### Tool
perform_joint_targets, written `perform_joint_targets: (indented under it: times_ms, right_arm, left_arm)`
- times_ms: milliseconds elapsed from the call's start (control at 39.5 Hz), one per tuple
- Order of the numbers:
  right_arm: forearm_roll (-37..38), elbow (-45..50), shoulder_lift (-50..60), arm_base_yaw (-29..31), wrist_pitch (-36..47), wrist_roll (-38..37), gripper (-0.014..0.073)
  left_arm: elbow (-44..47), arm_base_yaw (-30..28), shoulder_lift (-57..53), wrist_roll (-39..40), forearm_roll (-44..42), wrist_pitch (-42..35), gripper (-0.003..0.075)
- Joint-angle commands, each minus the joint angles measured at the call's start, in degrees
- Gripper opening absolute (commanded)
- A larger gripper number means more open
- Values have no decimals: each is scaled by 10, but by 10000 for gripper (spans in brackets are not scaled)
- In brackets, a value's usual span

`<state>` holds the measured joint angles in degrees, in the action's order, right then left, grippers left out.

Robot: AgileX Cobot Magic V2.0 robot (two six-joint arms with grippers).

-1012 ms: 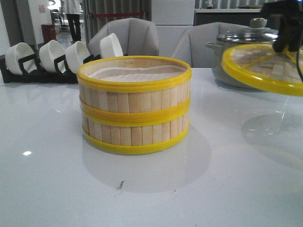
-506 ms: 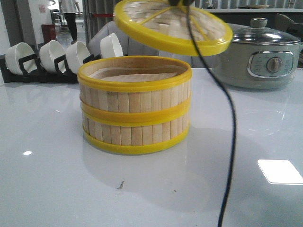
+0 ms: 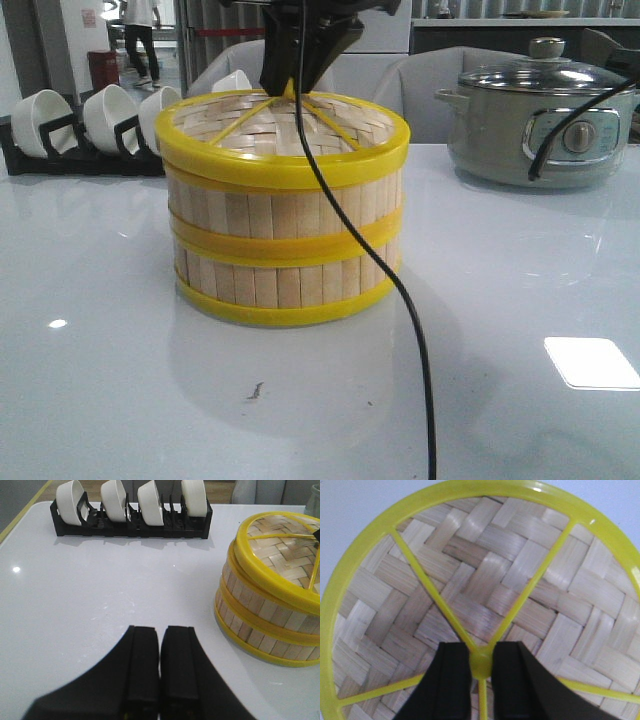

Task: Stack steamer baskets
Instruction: 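Lift the lid with the right gripper and lower it onto the stack, then open the right gripper and raise it off the lid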

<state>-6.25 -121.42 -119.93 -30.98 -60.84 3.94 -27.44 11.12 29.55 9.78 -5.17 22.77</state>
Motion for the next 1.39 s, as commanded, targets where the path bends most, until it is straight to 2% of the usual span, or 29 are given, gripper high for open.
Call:
perform_joint_targets:
  times_ms: [0, 885, 936, 987, 1088, 1164, 1366]
  right_arm:
    - [-5, -21, 30, -1, 36, 2, 55]
    - [-5, -21, 19, -1, 63, 2, 62]
    - [-5, -21, 19, -1, 62, 2, 85]
    - [-5, -21, 19, -1, 60, 2, 148]
    - [-5, -21, 19, -1, 61, 2, 346]
    - [-5, -21, 19, -1, 68, 1, 432]
    - [-5, -21, 27, -1, 75, 1, 446]
  left_arm:
    - [-17, -2, 1, 4, 0, -49, 89]
    - [-17, -2, 1, 4, 0, -49, 89]
    - [-17, -2, 1, 4, 0, -49, 89]
    - [-17, -2, 1, 4, 0, -49, 89]
    - [-17, -2, 1, 4, 0, -49, 89]
    - [-17, -2, 1, 4, 0, -49, 89]
    - [-17, -2, 1, 4, 0, -49, 89]
